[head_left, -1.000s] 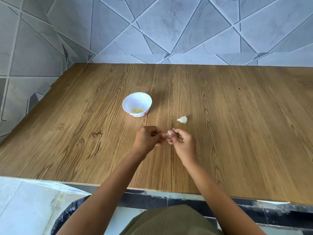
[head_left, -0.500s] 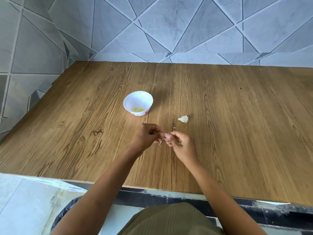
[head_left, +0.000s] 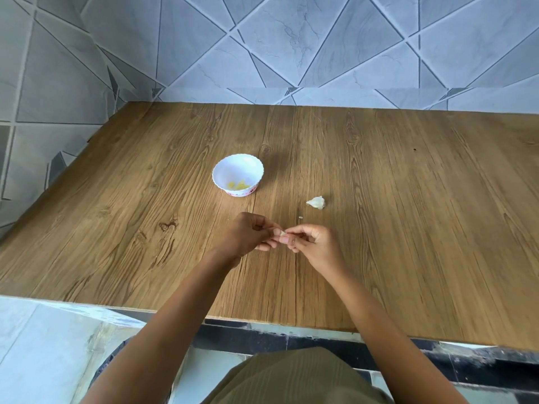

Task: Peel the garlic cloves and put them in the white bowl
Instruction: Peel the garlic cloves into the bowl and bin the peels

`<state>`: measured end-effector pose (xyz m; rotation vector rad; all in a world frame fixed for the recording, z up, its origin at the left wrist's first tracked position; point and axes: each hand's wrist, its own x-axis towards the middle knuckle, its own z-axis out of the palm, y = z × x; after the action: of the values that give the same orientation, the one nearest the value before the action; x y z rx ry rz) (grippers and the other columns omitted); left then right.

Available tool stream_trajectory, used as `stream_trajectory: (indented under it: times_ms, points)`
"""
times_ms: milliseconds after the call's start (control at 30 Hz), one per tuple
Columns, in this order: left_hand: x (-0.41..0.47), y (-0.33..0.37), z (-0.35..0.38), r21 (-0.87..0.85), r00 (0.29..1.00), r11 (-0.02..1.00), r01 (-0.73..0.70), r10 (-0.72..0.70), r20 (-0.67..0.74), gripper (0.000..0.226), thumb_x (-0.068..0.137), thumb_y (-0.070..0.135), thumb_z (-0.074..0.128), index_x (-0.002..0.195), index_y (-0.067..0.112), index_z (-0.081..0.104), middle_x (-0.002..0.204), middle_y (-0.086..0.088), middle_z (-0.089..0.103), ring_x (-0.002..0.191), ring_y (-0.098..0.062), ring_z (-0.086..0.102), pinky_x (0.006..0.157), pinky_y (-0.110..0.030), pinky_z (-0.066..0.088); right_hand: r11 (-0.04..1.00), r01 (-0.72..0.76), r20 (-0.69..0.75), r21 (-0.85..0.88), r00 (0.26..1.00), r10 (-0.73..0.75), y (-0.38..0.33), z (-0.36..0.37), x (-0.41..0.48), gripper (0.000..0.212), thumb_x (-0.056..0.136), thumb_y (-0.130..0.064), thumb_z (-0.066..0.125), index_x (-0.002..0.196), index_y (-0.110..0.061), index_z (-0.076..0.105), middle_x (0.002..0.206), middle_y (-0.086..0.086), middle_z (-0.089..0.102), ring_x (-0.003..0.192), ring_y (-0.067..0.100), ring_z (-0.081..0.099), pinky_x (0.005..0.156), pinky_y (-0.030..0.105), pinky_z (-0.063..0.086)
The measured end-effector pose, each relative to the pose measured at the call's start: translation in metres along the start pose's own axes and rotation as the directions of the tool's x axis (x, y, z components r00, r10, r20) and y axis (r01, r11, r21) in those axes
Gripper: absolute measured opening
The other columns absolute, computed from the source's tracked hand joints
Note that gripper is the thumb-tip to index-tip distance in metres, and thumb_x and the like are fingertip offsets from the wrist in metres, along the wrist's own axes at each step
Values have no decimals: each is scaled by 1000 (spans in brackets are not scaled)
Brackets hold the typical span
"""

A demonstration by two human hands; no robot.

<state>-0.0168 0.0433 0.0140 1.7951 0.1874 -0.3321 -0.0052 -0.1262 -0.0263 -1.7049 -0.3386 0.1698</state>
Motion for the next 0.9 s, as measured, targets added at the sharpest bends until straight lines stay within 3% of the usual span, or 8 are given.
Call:
stream_trajectory:
  times_ms: [67, 133, 300, 567, 767, 900]
  points:
    - [-2, -1, 4, -38, 1000, 999, 9, -10, -18, 4, 87, 5, 64, 86, 4, 68, 67, -5, 67, 59, -5, 64, 58, -15, 54, 1000, 7, -14, 15, 1000, -6, 0, 1, -2, 6, 75, -30, 71, 80, -32, 69, 64, -6, 67, 60, 6, 61, 59, 22, 52]
    - [-4, -4, 8, -32, 998, 999, 7, -9, -63, 5, 87, 4, 64, 84, 5, 68, 67, -5, 67, 58, -4, 64, 59, -16, 53, 1000, 2, -15, -11, 1000, -2, 2, 4, -5, 13, 71, -39, 69, 81, -30, 69, 68, -2, 68, 61, 11, 61, 60, 28, 53]
    - [-4, -8, 8, -4, 992, 999, -32, 31, -120, 4, 85, 5, 66, 83, 4, 69, 71, -7, 68, 64, -10, 64, 64, -21, 53, 997, -68, 27, 40, 997, 67, 4, 3, -4, 9, 87, -11, 63, 93, -14, 69, 76, -1, 70, 66, 3, 64, 61, 18, 51]
    - [-3, -9, 4, -122, 999, 992, -17, 12, -46, 8, 88, 6, 62, 83, 9, 67, 72, -2, 70, 66, -7, 66, 66, -19, 54, 952, -217, 68, 217, 976, 207, -6, 3, -4, 15, 94, -7, 53, 89, -8, 67, 75, 3, 70, 64, 6, 65, 61, 17, 52]
    - [-5, -8, 17, 127, 943, 980, -154, 184, -279, 6, 82, 0, 67, 79, 5, 70, 66, -3, 67, 61, -14, 62, 67, -31, 53, 988, -154, -60, -21, 987, 152, -5, 11, -4, 14, 92, -9, 57, 83, -12, 67, 70, 2, 66, 60, 7, 60, 57, 19, 51]
    - [-6, -7, 21, 222, 912, 957, -186, 252, -323, 5, 80, 9, 72, 78, 4, 71, 68, -6, 70, 62, -18, 65, 66, -31, 52, 987, -132, -80, 92, 987, 140, -2, 12, -7, 5, 86, -9, 65, 84, -10, 70, 71, 1, 68, 61, 4, 62, 58, 18, 52]
